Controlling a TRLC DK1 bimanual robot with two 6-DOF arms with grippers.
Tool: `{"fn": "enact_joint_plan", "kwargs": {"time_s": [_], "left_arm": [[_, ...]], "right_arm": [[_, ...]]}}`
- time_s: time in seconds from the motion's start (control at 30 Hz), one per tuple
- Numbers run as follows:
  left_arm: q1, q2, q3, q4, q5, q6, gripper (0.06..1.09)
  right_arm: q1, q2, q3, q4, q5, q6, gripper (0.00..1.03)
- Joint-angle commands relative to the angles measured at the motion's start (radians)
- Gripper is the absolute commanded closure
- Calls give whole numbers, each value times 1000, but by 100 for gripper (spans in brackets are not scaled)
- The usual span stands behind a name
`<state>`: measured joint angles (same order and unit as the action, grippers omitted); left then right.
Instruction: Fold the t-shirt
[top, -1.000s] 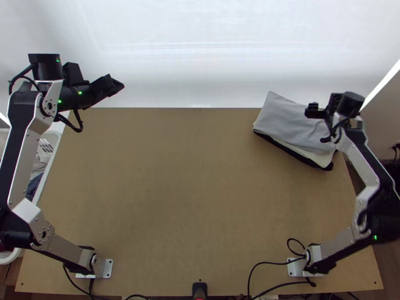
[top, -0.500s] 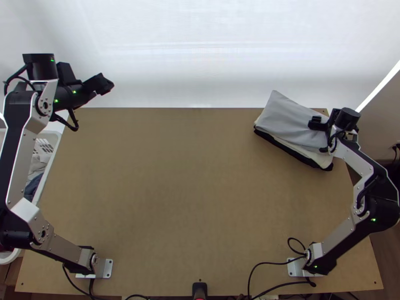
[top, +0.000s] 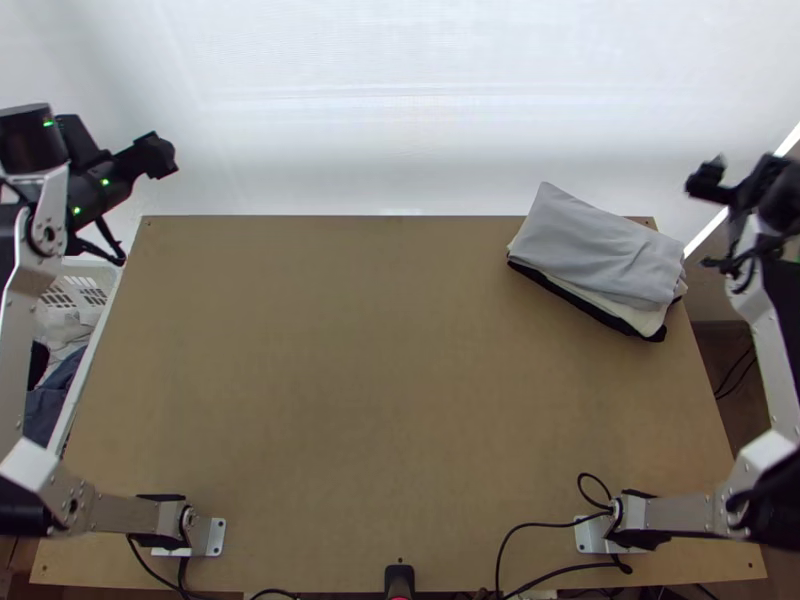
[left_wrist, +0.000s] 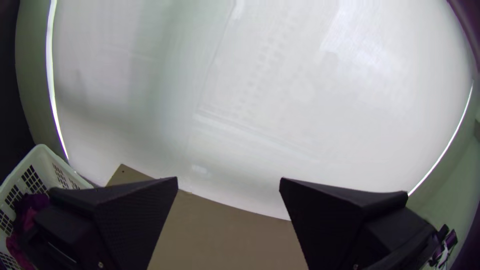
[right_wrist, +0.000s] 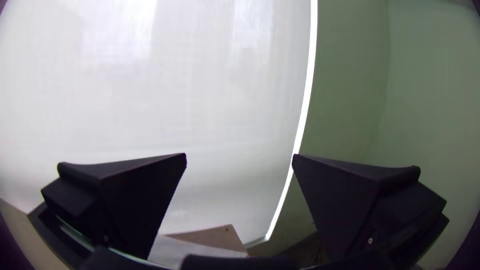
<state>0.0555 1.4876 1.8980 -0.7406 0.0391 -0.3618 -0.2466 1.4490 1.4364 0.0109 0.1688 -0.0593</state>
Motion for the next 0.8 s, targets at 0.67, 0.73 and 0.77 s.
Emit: {"fn": "enact_joint_plan", "kwargs": {"time_s": [0.67,0.73,0.77], "left_arm": [[79,-638,-863,675,-191,254,10],[79,-701,-972,718,-203,256,10],[79,-734,-1019,734,-217,258,10]], "right_arm": [[256,-700,-551,239,-221,32,4],[291,-779,-650,239,-221,32,4],[308,-819,-696,239,-221,33,4]]}}
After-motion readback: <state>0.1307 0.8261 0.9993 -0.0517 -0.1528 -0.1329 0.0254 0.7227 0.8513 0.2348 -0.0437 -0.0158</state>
